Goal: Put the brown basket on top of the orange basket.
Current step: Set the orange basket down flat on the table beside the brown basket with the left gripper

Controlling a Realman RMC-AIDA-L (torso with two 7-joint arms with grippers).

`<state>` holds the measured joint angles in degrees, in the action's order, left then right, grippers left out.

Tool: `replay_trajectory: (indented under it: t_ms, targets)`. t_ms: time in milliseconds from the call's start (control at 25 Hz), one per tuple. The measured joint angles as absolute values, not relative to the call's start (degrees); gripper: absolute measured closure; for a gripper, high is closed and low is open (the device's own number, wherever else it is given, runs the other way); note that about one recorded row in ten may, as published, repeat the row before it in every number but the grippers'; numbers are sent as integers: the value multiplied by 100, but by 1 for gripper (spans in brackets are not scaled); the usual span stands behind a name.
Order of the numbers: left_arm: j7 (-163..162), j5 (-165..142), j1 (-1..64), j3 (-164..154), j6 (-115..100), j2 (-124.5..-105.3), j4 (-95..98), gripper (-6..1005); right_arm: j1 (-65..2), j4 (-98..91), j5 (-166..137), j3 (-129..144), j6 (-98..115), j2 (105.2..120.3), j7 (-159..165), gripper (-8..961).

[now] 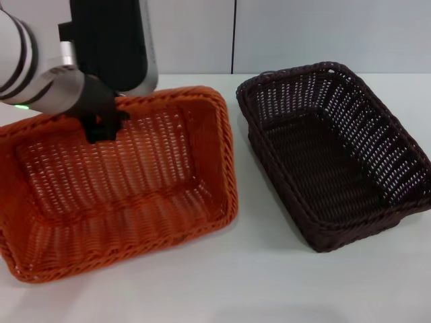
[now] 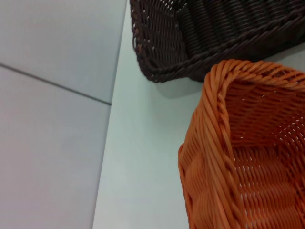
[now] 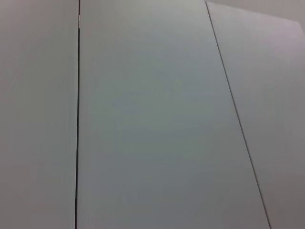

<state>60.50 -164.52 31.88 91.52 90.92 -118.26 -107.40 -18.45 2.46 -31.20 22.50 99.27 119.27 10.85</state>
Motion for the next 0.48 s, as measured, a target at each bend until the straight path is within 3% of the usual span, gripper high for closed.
replay_trajectory:
  t_ms: [480]
  targets:
    - [6088, -16418, 3345, 8968, 8803, -11830, -10301, 858, -1829, 246, -3120, 2268, 9951, 11926, 1081, 191]
